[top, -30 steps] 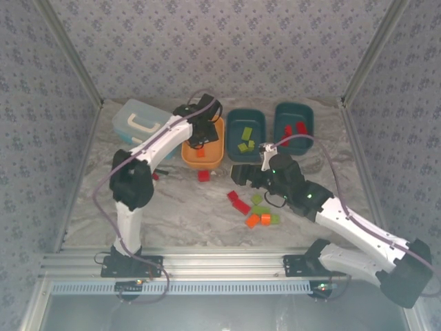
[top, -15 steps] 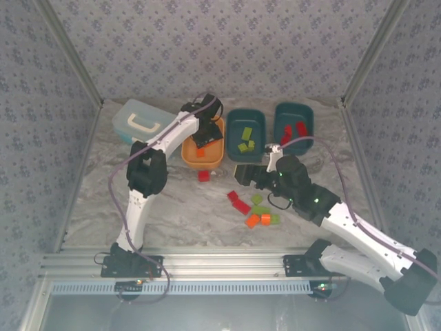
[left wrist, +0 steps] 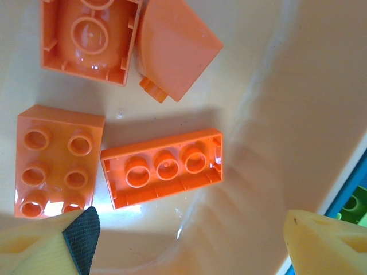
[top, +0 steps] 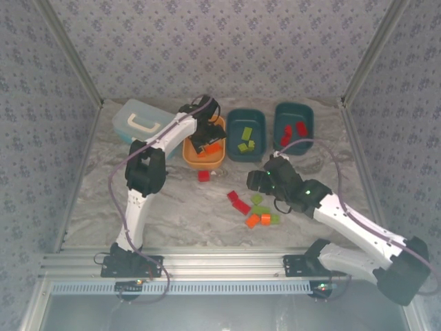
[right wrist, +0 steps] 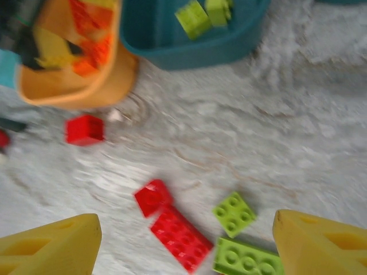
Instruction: Sort the legos into containers by color
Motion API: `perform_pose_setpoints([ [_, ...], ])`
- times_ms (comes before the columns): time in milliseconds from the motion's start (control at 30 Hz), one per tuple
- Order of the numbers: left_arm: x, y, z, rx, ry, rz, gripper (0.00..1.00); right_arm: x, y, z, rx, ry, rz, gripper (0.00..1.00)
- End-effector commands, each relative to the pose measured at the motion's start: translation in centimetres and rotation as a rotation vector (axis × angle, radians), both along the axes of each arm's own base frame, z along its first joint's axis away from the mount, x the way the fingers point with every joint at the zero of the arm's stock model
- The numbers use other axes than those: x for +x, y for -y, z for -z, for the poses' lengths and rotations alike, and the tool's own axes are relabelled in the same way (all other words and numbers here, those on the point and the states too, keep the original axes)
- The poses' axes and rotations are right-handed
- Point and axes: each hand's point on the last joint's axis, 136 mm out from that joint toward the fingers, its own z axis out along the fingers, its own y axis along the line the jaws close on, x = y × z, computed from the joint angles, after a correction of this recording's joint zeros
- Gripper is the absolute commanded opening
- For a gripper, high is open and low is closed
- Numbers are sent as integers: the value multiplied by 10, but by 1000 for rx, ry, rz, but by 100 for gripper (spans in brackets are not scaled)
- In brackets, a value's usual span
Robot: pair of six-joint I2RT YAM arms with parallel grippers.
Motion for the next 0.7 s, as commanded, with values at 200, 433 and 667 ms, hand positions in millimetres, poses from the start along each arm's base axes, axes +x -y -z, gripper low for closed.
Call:
perform_pose_setpoints([
  [200,-26,-9,-131,-96,264,38,86,-8,14,61,-197,-249,71,73],
  [433,-112,-13,-176,-94,490,214,89,4,13,94,-118,-324,286,73],
  [667,-182,-51,-158,-102,509,199,90,11,4,114,-40,-377,402,69],
])
